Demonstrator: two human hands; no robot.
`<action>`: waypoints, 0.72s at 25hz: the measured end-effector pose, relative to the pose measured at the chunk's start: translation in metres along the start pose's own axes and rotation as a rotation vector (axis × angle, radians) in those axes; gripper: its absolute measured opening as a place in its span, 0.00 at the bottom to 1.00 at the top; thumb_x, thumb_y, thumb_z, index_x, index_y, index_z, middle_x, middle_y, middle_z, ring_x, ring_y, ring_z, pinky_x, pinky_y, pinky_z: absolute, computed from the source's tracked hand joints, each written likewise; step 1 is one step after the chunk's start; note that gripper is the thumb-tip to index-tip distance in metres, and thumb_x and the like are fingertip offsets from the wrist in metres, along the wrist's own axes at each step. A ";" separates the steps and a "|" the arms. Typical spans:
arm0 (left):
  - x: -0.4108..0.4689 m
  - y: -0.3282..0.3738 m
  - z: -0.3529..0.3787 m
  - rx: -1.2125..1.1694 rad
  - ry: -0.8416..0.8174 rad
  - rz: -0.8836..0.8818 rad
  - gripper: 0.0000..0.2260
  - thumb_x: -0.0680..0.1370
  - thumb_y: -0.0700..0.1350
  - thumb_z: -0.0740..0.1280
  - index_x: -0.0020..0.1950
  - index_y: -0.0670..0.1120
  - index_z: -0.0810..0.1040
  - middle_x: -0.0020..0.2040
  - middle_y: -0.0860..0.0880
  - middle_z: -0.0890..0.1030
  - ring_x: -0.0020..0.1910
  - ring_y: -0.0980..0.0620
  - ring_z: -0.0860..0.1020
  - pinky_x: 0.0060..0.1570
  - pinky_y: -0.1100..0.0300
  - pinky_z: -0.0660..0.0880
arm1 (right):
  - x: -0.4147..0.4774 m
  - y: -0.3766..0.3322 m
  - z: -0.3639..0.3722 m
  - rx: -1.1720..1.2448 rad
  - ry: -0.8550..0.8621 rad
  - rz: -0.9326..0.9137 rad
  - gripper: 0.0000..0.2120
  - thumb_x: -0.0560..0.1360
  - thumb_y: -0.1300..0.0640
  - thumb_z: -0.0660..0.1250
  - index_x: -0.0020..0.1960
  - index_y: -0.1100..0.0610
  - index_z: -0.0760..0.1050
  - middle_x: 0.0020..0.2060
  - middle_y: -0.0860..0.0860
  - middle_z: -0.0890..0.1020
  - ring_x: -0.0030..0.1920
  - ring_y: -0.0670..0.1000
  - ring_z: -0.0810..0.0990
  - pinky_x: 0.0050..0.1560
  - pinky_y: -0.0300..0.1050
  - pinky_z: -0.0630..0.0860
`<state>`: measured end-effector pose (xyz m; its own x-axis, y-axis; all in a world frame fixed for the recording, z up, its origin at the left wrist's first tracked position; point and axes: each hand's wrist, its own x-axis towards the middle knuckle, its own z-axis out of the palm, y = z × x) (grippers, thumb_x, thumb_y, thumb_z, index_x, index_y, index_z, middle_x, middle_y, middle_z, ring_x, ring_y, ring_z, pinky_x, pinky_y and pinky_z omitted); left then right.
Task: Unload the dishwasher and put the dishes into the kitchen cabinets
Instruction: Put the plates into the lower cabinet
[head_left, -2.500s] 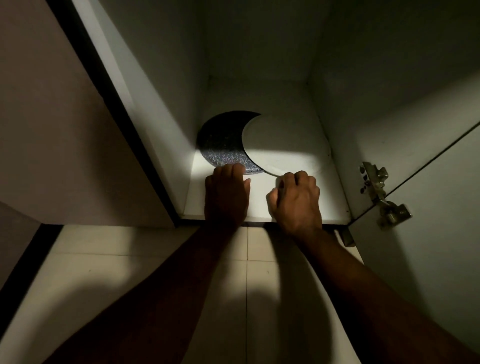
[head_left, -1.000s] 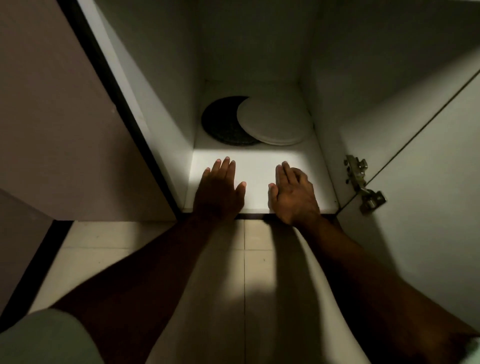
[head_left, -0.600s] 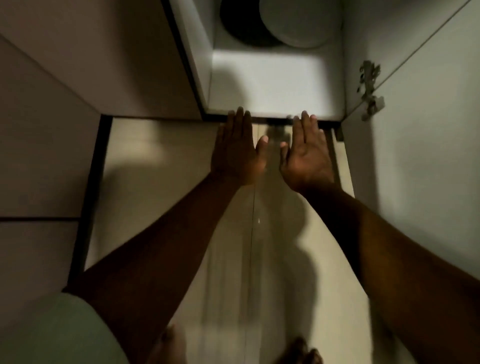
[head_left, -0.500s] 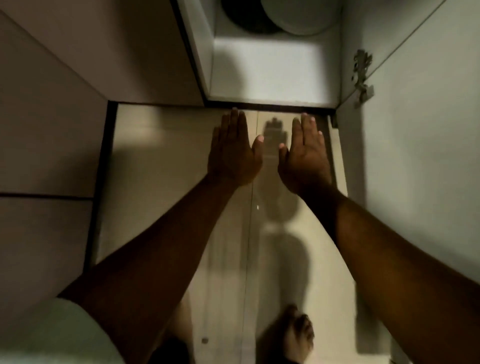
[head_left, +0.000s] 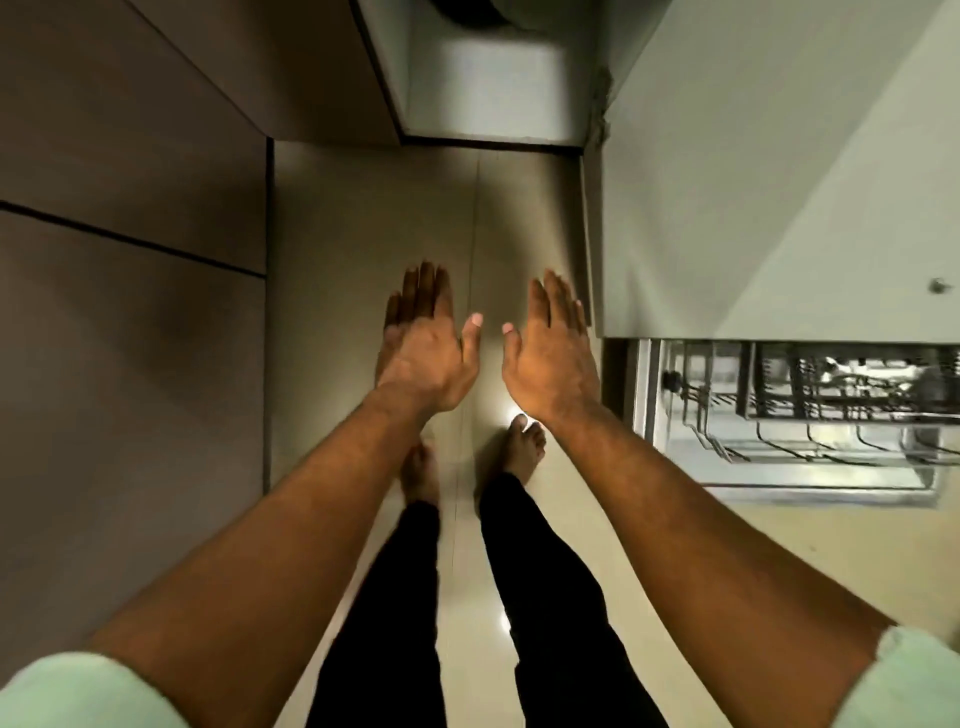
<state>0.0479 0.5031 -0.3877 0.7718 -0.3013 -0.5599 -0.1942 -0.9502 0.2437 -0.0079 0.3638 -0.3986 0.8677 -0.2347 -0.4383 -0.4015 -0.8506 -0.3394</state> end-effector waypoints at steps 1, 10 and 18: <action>-0.013 0.005 -0.002 -0.014 0.011 0.009 0.31 0.82 0.59 0.44 0.79 0.43 0.41 0.80 0.45 0.41 0.78 0.48 0.40 0.77 0.51 0.41 | -0.014 0.000 -0.004 0.010 0.007 -0.001 0.30 0.82 0.47 0.52 0.79 0.60 0.51 0.79 0.56 0.49 0.79 0.53 0.46 0.78 0.51 0.46; -0.086 0.031 0.034 -0.010 0.088 0.107 0.31 0.82 0.58 0.47 0.80 0.42 0.46 0.80 0.44 0.44 0.79 0.46 0.43 0.76 0.50 0.44 | -0.108 0.048 -0.002 0.109 0.025 0.067 0.29 0.82 0.49 0.54 0.78 0.60 0.54 0.79 0.56 0.54 0.79 0.53 0.50 0.77 0.48 0.46; -0.127 0.101 0.079 0.098 -0.003 0.288 0.32 0.79 0.61 0.45 0.78 0.43 0.54 0.78 0.42 0.57 0.76 0.43 0.56 0.73 0.45 0.56 | -0.184 0.167 0.005 0.152 0.016 0.223 0.27 0.82 0.50 0.56 0.77 0.60 0.59 0.77 0.56 0.59 0.77 0.54 0.55 0.77 0.51 0.54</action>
<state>-0.1175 0.4387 -0.3542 0.6748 -0.5593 -0.4814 -0.4622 -0.8289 0.3152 -0.2358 0.2671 -0.3784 0.7569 -0.4171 -0.5031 -0.6217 -0.6968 -0.3578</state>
